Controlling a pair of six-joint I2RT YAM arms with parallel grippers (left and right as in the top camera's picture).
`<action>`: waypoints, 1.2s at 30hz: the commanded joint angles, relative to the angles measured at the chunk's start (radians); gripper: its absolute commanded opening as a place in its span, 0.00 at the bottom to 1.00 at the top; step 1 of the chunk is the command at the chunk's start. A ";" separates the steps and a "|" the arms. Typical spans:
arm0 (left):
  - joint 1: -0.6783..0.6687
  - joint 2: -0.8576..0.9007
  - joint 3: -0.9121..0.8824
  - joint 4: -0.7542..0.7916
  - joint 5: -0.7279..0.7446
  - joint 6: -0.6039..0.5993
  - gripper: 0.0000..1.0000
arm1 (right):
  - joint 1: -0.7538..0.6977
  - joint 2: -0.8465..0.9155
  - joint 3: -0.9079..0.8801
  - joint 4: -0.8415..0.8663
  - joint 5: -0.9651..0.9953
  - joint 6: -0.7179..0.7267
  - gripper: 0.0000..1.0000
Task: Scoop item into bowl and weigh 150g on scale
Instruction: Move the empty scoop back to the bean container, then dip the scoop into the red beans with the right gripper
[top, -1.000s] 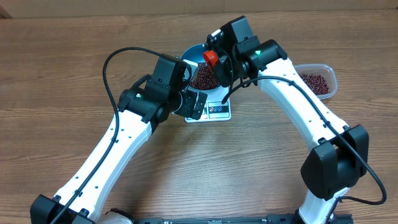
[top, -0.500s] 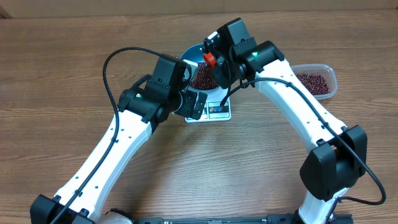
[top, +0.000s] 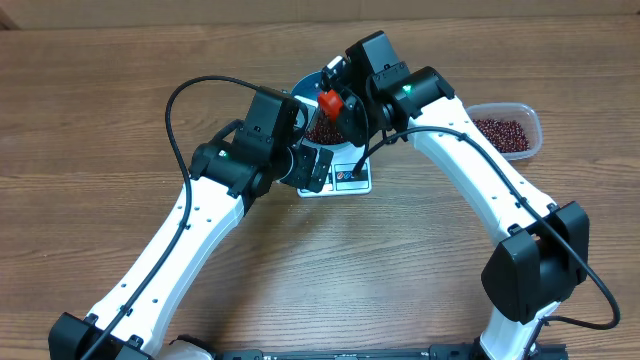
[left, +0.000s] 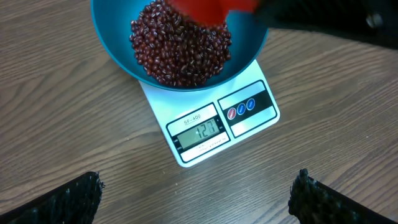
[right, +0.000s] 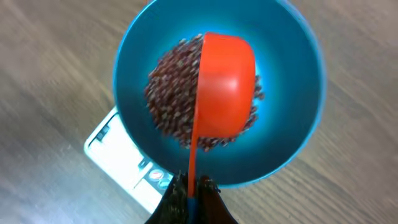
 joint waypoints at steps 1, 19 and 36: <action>-0.001 -0.010 -0.003 0.003 0.010 0.018 1.00 | -0.003 -0.042 0.031 0.011 0.030 0.064 0.04; -0.001 -0.010 -0.003 0.003 0.010 0.018 1.00 | -0.217 -0.198 0.034 -0.010 -0.059 0.240 0.04; -0.001 -0.010 -0.003 0.003 0.010 0.018 1.00 | -0.626 -0.204 -0.141 -0.206 0.171 0.271 0.04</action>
